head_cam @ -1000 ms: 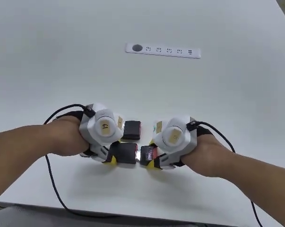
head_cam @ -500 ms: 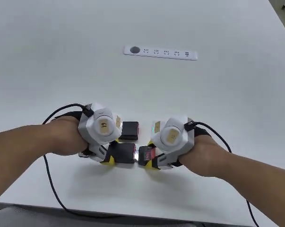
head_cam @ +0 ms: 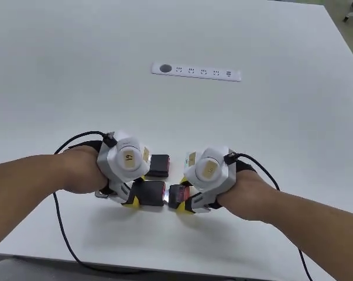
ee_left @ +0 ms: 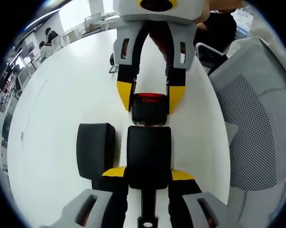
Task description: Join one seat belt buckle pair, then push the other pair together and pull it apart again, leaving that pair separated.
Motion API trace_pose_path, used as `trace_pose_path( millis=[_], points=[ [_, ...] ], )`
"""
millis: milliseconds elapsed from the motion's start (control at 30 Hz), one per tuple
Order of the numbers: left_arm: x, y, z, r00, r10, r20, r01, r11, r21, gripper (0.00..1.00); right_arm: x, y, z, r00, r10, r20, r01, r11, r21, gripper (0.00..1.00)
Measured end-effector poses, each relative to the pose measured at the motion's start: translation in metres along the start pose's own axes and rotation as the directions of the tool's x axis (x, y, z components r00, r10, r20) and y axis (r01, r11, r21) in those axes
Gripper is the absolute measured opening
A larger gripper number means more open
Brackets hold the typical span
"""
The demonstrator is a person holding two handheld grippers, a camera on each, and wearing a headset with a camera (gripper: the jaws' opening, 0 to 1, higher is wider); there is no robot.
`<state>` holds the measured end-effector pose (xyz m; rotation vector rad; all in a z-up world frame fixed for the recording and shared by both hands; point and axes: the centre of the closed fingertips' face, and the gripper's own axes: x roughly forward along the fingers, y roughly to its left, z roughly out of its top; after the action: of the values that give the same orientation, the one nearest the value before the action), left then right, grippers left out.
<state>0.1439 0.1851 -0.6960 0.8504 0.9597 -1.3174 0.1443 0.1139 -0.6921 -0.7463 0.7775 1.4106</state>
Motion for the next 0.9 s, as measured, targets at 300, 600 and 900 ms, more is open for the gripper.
trace_pose_path(
  millis=[300, 600, 900],
  points=[
    [-0.001, -0.001, 0.003, 0.9999, 0.015, 0.002, -0.015, 1.000, -0.018, 0.35, 0.002, 0.000, -0.001, 0.9999, 0.000, -0.017, 0.000, 1.000, -0.007, 0.35],
    [-0.018, -0.002, 0.019, 0.9930, 0.060, 0.102, -0.053, 0.996, -0.067, 0.46, -0.012, -0.005, 0.008, 0.9993, -0.021, 0.032, 0.020, 0.999, 0.036, 0.39],
    [-0.052, 0.032, 0.034, 0.9703, 0.150, 0.190, -0.126, 0.983, -0.132, 0.45, -0.050, -0.022, 0.019, 0.9942, -0.037, 0.100, 0.031, 0.997, 0.069, 0.37]
  ],
)
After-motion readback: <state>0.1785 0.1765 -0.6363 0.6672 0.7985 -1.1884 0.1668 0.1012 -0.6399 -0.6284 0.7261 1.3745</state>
